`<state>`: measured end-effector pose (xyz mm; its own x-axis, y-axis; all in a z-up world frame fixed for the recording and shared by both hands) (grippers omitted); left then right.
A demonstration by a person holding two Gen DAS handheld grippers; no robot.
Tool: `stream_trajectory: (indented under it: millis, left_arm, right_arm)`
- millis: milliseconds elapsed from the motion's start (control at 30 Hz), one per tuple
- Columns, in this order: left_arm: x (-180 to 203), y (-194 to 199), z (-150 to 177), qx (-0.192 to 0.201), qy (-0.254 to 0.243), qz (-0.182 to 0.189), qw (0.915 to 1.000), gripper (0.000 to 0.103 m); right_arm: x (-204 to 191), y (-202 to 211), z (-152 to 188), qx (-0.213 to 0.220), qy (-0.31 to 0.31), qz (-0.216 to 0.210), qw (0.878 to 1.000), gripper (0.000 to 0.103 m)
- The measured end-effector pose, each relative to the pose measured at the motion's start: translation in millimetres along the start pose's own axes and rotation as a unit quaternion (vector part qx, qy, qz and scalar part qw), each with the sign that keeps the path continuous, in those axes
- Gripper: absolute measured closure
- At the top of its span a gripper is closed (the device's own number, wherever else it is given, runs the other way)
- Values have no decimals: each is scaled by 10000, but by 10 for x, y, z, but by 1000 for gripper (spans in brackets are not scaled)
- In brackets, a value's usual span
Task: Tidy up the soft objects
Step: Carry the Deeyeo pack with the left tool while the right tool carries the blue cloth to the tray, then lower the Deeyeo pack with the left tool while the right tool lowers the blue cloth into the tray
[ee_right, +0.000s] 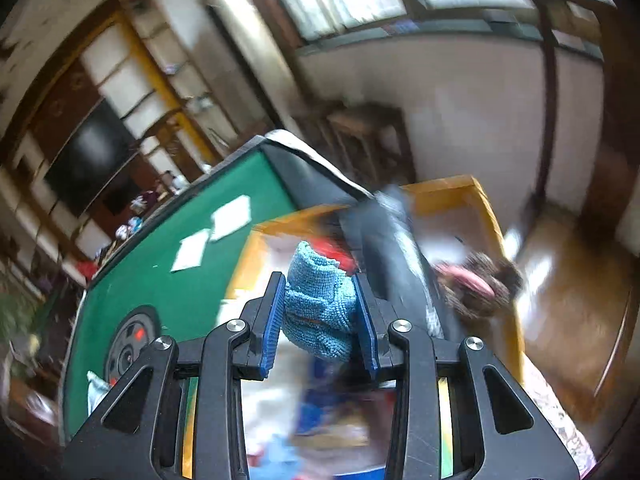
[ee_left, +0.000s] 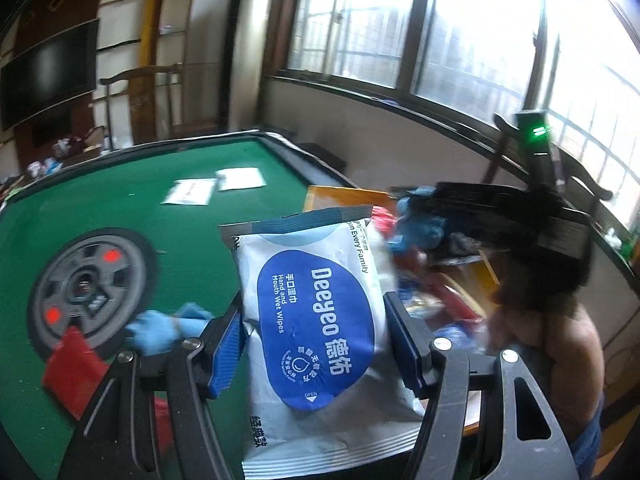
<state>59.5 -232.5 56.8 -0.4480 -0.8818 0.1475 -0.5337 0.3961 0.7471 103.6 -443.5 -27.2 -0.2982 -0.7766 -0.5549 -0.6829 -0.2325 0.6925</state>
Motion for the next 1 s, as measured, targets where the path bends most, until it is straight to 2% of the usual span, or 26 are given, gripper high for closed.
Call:
stream_trajectory:
  millis: [133,233,300,567,1000]
  left_arm:
    - [253,-71,15,-71,-177,135,9997,37]
    - [307,-171,21,-160,-216,177,9995,37]
    - [339,-254,47,-286,-201,271,9990,37]
    - [563,-333,154,-288,-543,288,9977,37]
    - [686,-332,227,-104,-1006,275,9945,36]
  right_arm:
    - [73,78,-41,102,-58,-6,9999,70]
    - [18,104,-41,61,-3,-449,9990,70]
    - [-2,122,-33,55,41,-598,9982,70]
    - [-11,143,-21,37,281,-272,9992,70]
    - [-66,10,30,-355,834,-67,9959,70]
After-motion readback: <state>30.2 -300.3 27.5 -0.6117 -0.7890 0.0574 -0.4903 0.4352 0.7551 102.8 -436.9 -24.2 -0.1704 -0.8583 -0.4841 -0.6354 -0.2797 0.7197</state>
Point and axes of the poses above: each gripper's, at about its wrist camera, not at the fingertips, and y roughly against the way its jaws point, x to its right, z to its underside, the point moved 4 cm from there along -y, roughly the way its jaws point, and after that the axes turned 12 degrees about -x, right-handed, at the moved point
